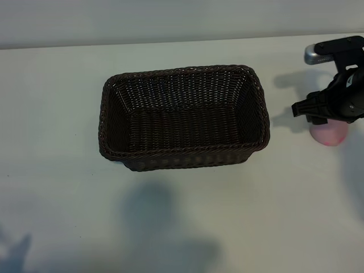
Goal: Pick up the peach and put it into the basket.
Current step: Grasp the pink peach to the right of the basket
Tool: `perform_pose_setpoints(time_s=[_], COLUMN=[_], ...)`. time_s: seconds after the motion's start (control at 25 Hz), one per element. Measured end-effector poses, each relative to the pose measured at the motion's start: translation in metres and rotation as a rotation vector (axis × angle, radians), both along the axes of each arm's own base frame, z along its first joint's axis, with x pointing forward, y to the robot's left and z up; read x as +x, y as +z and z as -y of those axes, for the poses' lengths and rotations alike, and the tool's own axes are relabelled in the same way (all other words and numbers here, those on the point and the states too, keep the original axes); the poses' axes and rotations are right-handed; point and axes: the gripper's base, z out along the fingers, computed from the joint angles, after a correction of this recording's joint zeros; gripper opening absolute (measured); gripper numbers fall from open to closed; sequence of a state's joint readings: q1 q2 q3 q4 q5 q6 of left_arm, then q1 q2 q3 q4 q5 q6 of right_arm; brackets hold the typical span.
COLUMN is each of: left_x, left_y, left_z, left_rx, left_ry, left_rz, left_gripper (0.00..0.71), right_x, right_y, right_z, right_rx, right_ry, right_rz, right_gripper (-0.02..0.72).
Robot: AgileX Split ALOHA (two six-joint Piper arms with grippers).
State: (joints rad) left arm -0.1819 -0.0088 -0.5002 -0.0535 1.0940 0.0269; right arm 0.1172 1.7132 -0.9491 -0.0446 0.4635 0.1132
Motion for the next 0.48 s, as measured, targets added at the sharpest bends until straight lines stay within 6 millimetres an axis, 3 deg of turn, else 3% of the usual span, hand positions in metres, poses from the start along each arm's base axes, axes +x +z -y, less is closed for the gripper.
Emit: perform_pose_setpoints(time_s=[0.24,0.48], left_x=[0.0,0.0], left_y=[0.0,0.0], left_z=[0.0,0.0], left_rx=[-0.001,-0.001], left_ry=[0.001,0.001], left_rz=[0.0,0.0], left_gripper=[0.598,0.598], right_x=[0.007,0.009], right_y=[-0.018,-0.028], right_z=[0.026,0.026], right_rx=[0.0,0.011], right_ry=[-0.083,-0.08], right_rz=[-0.029,-0.051], right_gripper=[0.576,0.576])
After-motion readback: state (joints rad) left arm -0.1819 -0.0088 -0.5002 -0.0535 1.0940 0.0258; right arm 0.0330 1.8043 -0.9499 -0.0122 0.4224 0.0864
